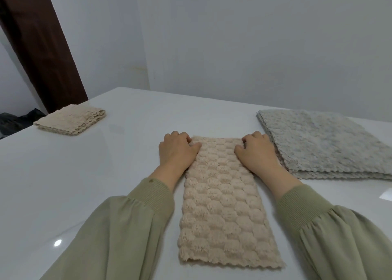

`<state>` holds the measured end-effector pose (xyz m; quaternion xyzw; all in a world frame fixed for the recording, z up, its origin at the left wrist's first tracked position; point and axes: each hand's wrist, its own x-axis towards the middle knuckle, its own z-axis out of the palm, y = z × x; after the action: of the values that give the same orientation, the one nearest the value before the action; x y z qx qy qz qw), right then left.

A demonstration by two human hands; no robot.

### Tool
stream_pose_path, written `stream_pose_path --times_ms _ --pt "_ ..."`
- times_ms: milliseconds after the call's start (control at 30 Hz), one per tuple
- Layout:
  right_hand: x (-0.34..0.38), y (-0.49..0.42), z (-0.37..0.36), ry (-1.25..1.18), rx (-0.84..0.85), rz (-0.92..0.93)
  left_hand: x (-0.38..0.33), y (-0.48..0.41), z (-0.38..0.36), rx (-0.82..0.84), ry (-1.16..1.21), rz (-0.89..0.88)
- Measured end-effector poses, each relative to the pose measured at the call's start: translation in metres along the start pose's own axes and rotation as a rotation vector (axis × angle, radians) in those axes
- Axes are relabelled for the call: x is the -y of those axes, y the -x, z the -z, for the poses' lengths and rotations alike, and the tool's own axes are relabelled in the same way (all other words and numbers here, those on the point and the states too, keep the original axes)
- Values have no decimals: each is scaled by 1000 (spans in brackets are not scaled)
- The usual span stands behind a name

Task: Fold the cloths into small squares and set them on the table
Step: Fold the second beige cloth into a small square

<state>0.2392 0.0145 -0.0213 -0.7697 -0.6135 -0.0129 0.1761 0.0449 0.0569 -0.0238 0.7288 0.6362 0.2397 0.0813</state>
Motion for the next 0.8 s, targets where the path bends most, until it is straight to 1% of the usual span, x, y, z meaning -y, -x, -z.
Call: stream_pose_path --times_ms 200,300,367,500,567,600,667,733,800 --pt "10 -12 0 -1 49 -24 -2 -9 1 50 67 6" --pt "11 -14 -1 -47 45 16 -2 -6 3 61 219 -15" --pt "10 -13 -2 -138 6 47 -2 -4 5 57 353 -16" --pt "9 -8 -4 -495 -66 36 -1 -4 8 38 530 -28" --pt "9 -8 -4 -565 -91 55 0 -4 8 25 618 -24" --pt "8 -9 -4 -566 -138 67 0 -4 8 -6 654 -26" --pt "9 -10 -3 -522 -305 100 -1 -3 7 -107 673 -57" --pt "10 -10 -2 -453 -465 173 -2 -2 6 -195 614 -120" --pt "10 -6 -1 -426 -537 210 -4 2 7 -270 556 -175"
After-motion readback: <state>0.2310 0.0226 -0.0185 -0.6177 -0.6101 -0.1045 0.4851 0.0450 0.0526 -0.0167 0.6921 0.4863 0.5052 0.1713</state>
